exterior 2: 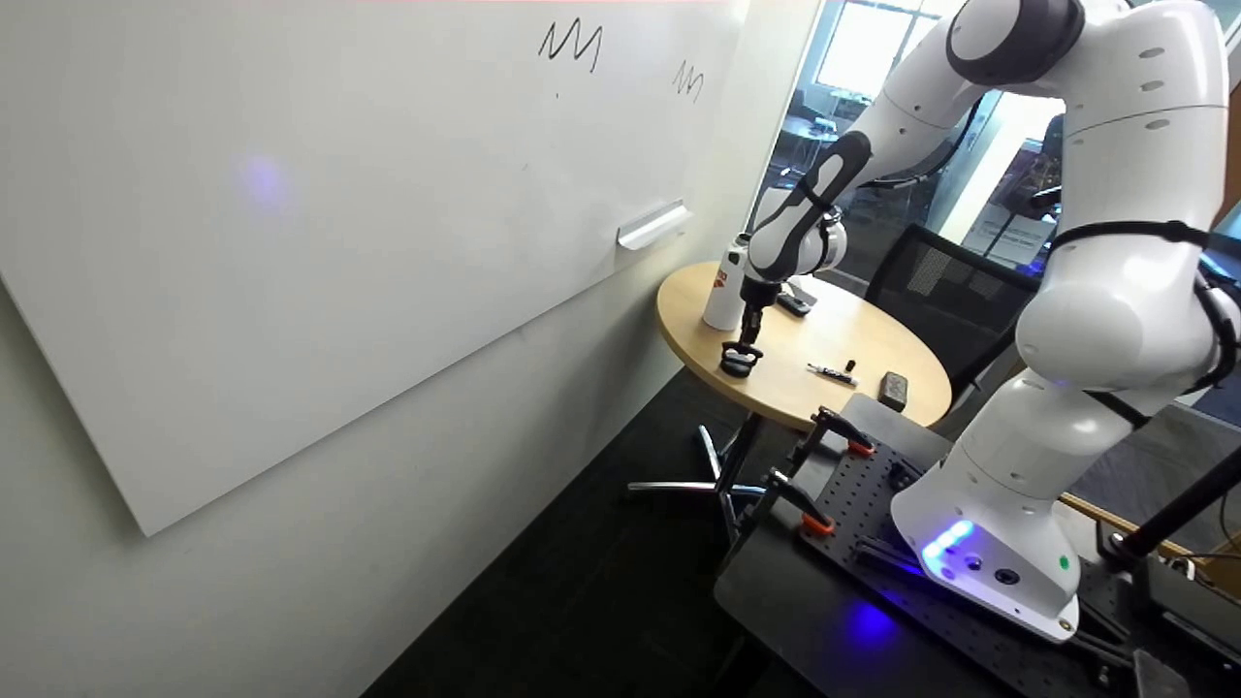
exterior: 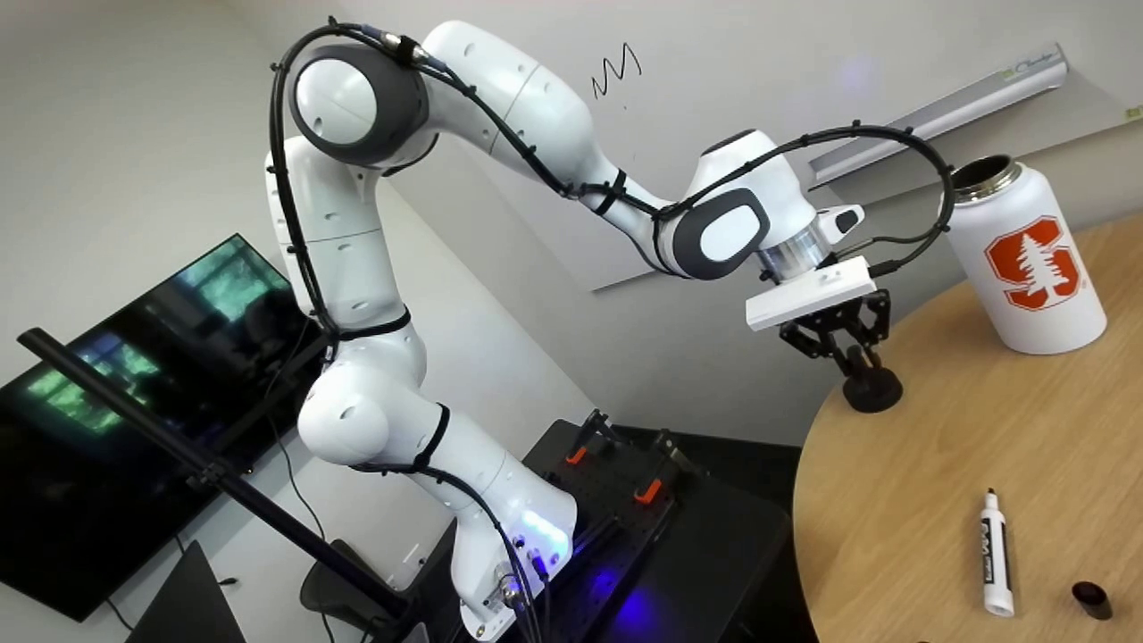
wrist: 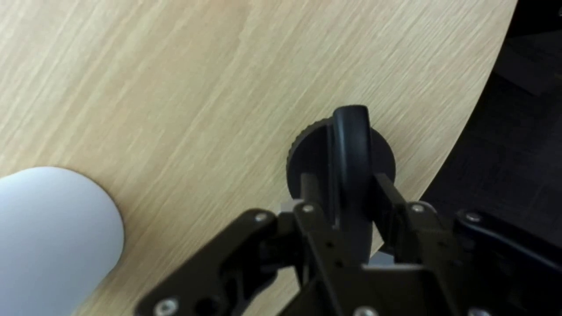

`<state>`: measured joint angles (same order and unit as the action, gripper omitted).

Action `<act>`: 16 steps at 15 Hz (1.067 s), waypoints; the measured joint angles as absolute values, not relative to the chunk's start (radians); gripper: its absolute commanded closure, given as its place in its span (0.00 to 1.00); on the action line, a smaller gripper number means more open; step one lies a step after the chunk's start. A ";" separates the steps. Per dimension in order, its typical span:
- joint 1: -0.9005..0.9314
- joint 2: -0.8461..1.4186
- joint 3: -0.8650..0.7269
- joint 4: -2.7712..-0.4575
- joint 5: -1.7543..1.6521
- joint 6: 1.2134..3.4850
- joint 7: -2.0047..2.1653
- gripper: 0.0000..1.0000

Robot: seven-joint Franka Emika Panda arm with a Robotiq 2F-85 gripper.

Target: Pick the lid and put it on top of the bottle

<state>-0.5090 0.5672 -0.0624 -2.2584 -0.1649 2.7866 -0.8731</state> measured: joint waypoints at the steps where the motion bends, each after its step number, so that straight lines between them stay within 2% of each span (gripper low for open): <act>1: -0.507 0.568 -0.065 -2.258 -0.165 2.787 -0.873 0.99; 3: -0.485 0.568 -0.088 -2.258 -0.167 2.787 -0.851 0.95; 7: -0.433 0.529 -0.127 -2.285 -0.167 2.787 -0.766 0.95; 16: -0.403 0.126 -0.155 -2.445 -0.153 2.672 -0.696 0.95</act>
<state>-0.4029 0.1263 -0.1553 -2.4451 -0.1532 2.6722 -0.6957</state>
